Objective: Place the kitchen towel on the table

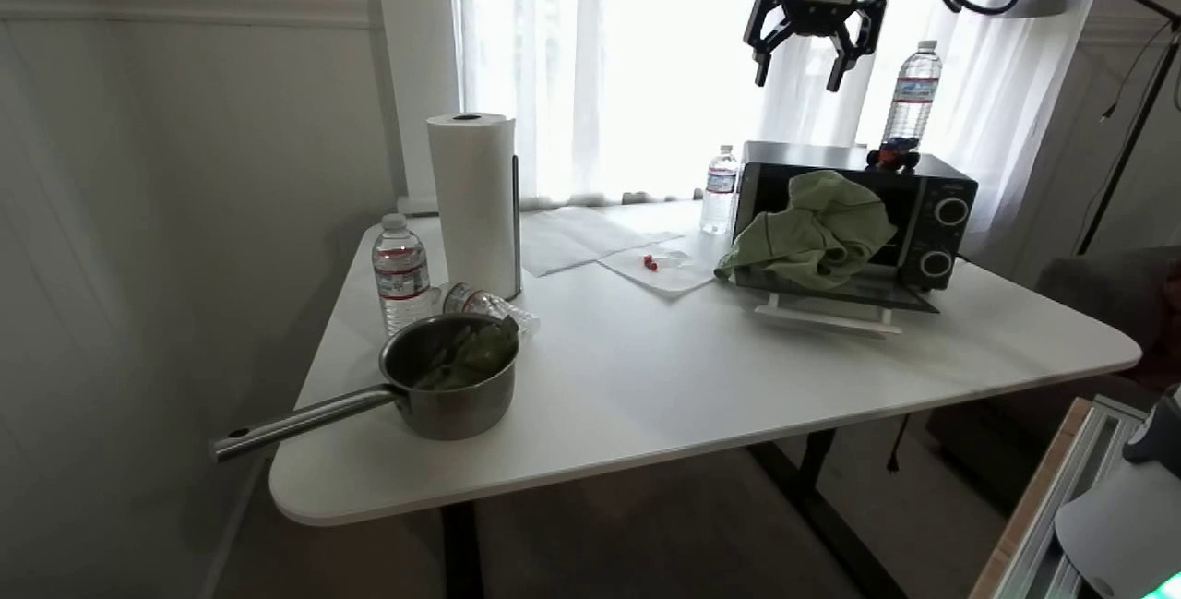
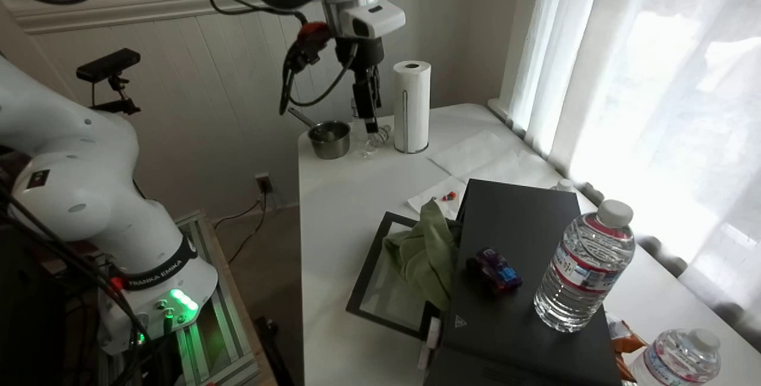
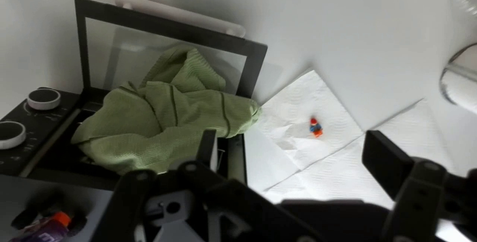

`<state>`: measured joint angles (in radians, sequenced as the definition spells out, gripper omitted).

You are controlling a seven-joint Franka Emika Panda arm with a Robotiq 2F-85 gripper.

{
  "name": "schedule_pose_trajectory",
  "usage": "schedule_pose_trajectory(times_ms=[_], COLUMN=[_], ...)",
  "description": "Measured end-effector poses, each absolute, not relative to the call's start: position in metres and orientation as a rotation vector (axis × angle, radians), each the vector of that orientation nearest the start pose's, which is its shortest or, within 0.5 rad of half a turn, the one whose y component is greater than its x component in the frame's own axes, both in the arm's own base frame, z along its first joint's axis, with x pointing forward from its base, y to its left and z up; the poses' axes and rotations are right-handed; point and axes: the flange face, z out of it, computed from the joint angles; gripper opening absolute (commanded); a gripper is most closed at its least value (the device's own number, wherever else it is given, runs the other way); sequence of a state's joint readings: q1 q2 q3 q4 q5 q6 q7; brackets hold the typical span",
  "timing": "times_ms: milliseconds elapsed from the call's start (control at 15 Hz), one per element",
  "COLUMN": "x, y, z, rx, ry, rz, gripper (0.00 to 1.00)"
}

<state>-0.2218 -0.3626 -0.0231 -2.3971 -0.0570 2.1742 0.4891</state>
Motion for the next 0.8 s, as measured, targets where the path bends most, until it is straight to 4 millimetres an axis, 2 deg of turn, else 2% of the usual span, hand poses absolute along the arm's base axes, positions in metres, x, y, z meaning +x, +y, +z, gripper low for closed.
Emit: schedule_pose_trajectory(times_ms=[200,400,800], x=[0.429,0.421,0.425], y=[-0.134,-0.157,-0.154], z=[0.428,0.401,0.402], rx=[-2.977,-2.986,-2.991], ry=[1.283,1.4,1.384], rz=[-0.298,-0.329,-0.335], gripper=[1.0,1.0,1.0])
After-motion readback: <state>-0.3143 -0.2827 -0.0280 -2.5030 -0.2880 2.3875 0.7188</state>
